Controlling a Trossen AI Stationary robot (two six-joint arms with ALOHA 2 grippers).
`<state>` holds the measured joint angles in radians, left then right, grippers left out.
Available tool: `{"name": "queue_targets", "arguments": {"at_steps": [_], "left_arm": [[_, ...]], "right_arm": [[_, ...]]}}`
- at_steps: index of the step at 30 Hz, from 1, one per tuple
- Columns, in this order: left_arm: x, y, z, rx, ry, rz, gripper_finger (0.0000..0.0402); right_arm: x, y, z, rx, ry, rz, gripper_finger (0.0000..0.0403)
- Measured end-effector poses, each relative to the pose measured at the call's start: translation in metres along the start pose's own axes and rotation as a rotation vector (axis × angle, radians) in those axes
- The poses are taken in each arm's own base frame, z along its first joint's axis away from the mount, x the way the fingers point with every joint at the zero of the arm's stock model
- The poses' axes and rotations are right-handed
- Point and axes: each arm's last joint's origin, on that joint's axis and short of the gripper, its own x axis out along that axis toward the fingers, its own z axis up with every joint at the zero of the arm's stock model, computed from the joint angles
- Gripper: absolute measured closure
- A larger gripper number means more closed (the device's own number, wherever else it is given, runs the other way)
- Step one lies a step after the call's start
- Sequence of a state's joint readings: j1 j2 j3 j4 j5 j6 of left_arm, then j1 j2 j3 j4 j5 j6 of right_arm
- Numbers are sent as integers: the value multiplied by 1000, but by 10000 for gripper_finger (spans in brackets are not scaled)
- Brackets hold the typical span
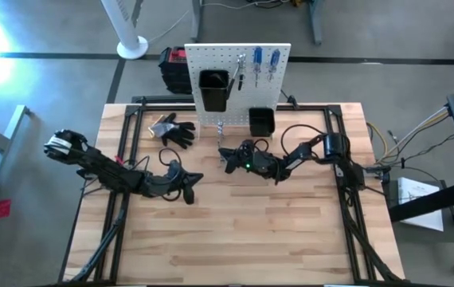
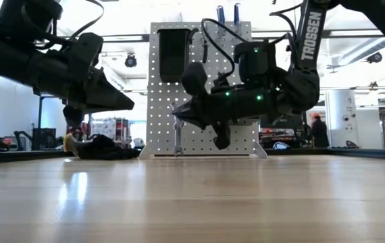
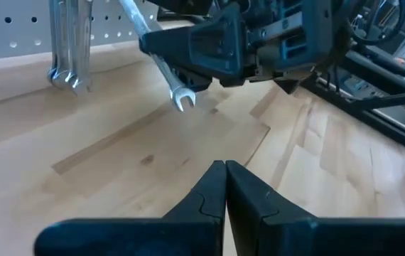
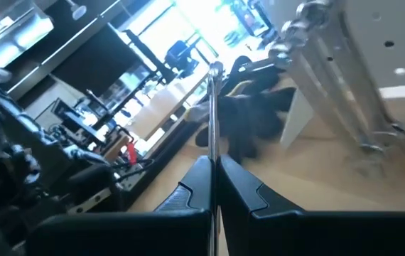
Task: Hang tools onto peg board
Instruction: Hang the wrench on the peg board
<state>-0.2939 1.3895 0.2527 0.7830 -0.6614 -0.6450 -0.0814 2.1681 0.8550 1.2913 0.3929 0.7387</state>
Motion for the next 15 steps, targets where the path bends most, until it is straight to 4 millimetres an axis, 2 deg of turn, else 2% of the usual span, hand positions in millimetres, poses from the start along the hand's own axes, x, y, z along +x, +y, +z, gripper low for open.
{"name": "queue_targets", "arguments": {"at_steps": [6, 15], "left_arm": [[0, 0, 0, 1, 1, 2, 401], [0, 1, 0, 5, 4, 5, 401]], "right_arm": [[4, -8, 7, 19, -14, -25, 403], [6, -17, 5, 47, 11, -86, 403]]}}
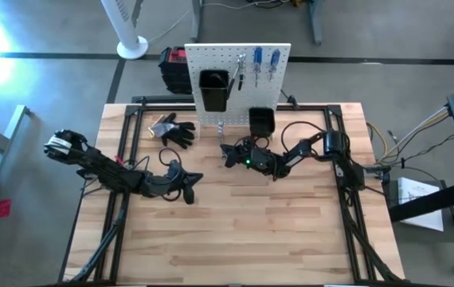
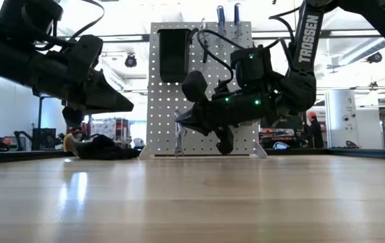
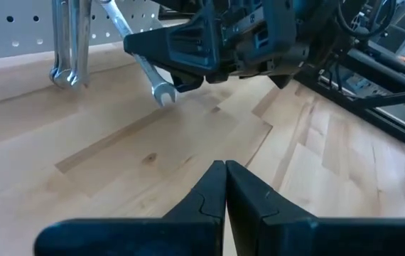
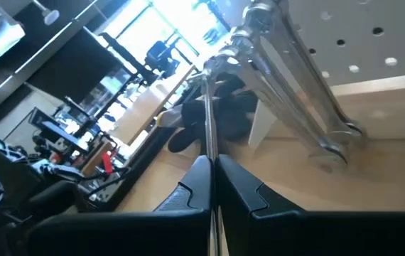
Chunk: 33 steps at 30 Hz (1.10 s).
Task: Hang tools onto peg board
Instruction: Hang the wrench on the peg board, then return to Home Position
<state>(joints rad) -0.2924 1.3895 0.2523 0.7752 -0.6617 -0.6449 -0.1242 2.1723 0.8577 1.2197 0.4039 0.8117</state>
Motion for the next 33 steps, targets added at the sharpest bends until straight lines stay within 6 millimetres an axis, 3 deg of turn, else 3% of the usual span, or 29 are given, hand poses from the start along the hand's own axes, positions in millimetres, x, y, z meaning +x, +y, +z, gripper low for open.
{"name": "queue_targets", "arguments": {"at_steps": [8, 21, 27, 33], "left_arm": [[0, 1, -1, 5, 5, 4, 400], [-2, -1, 1, -33, 3, -7, 314], [-11, -8, 12, 13, -44, -58, 315], [-22, -7, 26, 24, -94, -85, 316]], "right_arm": [[1, -5, 0, -16, 18, -9, 372], [-8, -10, -9, -41, 144, 25, 209], [-34, -11, -6, -100, 158, 33, 187], [-80, 1, 16, -194, 149, 124, 202]]}}
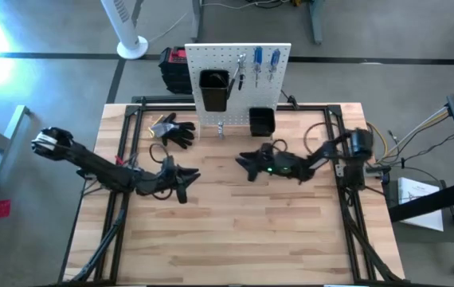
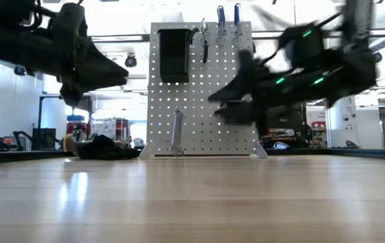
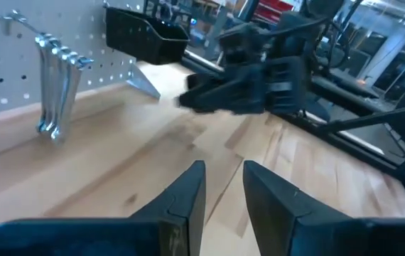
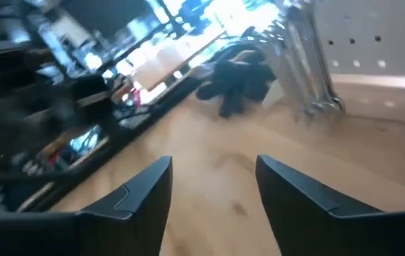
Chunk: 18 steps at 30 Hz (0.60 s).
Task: Hang tools onto peg board
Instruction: Return to Home Position
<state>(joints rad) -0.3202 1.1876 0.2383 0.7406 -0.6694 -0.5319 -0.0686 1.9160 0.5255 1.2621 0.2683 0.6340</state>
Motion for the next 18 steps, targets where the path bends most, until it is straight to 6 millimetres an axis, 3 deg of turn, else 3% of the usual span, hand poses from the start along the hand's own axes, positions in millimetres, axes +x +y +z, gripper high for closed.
{"name": "queue_targets", "arguments": {"at_steps": [8, 18], "left_arm": [[-17, 4, 17, 11, -75, -58, 316], [-26, 4, 34, 150, -156, -86, 316]], "right_arm": [[-72, 20, 30, -145, 15, 130, 264], [-115, 51, 64, -287, 22, 228, 396]]}}
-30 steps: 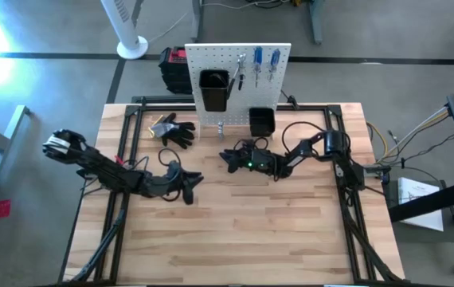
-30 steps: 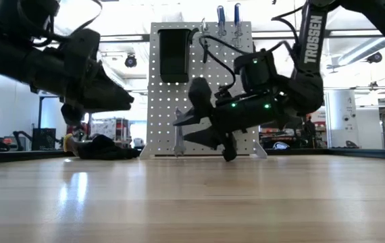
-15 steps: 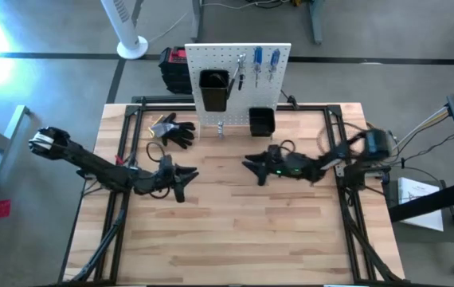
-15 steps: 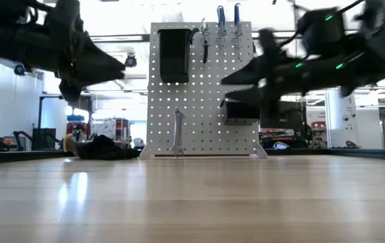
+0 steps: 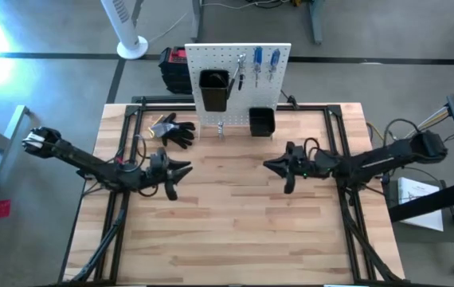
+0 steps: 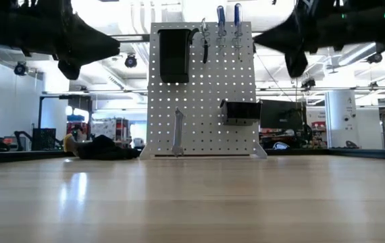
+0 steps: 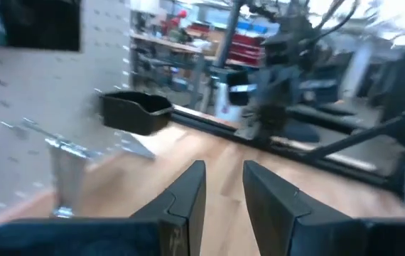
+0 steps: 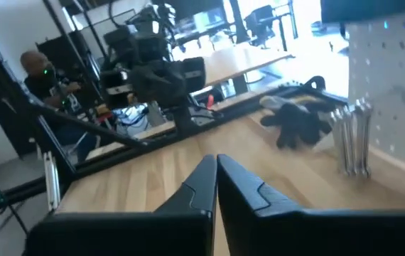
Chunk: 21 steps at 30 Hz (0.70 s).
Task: Hang tools onto peg board
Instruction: Return to Home Position
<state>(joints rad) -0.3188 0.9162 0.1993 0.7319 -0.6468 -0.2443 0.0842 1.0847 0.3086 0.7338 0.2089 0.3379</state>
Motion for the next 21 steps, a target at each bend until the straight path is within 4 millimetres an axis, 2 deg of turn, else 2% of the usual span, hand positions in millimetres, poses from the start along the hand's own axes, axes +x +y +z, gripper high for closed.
{"name": "queue_targets", "arguments": {"at_steps": [8, 14, 17, 21], "left_arm": [[7, 6, 13, 88, -90, 157, 316], [29, 10, 25, 114, -99, 96, 325], [40, 11, 31, 120, -119, 71, 325], [46, 7, 32, 124, -154, 40, 325]], "right_arm": [[3, 20, 26, -88, 35, 6, 402], [5, 35, 50, -146, 79, 21, 402], [0, 42, 66, -153, 74, 35, 403], [-18, 48, 86, -193, 47, 43, 403]]}}
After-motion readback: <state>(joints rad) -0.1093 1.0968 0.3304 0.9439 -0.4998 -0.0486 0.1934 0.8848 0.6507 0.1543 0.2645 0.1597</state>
